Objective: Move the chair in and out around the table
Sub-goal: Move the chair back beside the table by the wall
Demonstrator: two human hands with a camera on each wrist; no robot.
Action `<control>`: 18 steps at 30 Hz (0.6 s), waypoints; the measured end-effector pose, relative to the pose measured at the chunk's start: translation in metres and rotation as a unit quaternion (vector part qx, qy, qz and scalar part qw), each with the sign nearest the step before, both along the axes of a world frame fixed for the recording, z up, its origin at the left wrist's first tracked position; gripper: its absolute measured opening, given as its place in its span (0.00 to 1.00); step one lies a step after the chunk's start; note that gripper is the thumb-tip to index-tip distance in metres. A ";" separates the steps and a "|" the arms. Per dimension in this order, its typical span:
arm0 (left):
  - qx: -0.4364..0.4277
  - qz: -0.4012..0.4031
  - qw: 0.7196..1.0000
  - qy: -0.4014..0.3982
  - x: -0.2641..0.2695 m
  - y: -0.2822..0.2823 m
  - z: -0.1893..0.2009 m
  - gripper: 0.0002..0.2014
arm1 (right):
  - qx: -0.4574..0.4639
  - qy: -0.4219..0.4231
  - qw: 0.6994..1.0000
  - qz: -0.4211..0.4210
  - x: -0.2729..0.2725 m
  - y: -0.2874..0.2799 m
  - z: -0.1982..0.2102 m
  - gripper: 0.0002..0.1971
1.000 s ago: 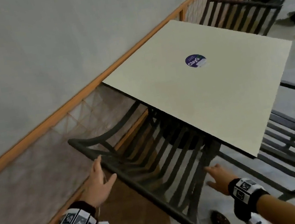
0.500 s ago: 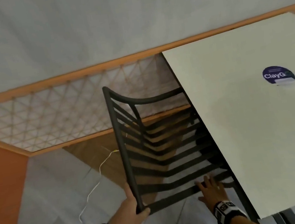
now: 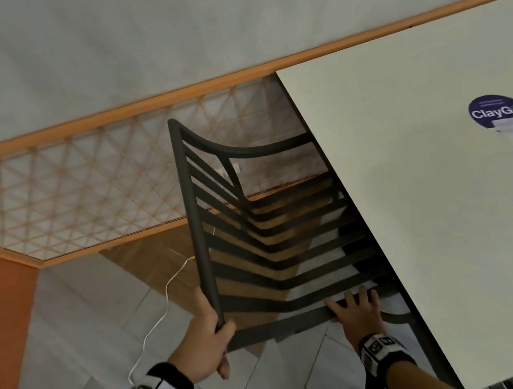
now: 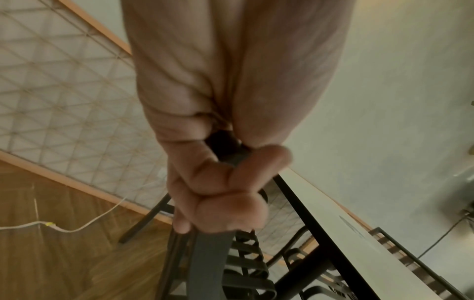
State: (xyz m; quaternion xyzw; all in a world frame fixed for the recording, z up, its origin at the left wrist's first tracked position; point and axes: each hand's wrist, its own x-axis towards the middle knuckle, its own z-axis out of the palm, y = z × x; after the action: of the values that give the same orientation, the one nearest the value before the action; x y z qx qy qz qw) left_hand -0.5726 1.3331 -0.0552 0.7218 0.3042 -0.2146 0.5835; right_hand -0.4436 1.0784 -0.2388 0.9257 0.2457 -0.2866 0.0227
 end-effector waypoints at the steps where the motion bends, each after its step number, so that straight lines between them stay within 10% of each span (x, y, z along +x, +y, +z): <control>1: 0.007 -0.004 1.000 -0.011 0.004 0.001 0.000 0.40 | -0.022 -0.002 1.000 0.015 0.003 0.003 0.011 0.40; 4: 0.010 -0.003 1.000 -0.029 0.004 -0.002 0.003 0.36 | -0.028 -0.018 0.999 0.022 0.001 0.003 0.024 0.27; 18: 0.003 -0.018 1.000 -0.015 -0.002 -0.004 0.002 0.31 | -0.041 0.017 0.999 -0.004 -0.011 -0.004 0.026 0.27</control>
State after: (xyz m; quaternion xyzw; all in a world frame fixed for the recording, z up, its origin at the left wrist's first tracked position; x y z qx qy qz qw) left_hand -0.5746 1.3287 -0.0531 0.7319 0.2829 -0.2137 0.5819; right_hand -0.4544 1.0746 -0.2124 0.9199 0.2305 -0.3123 0.0556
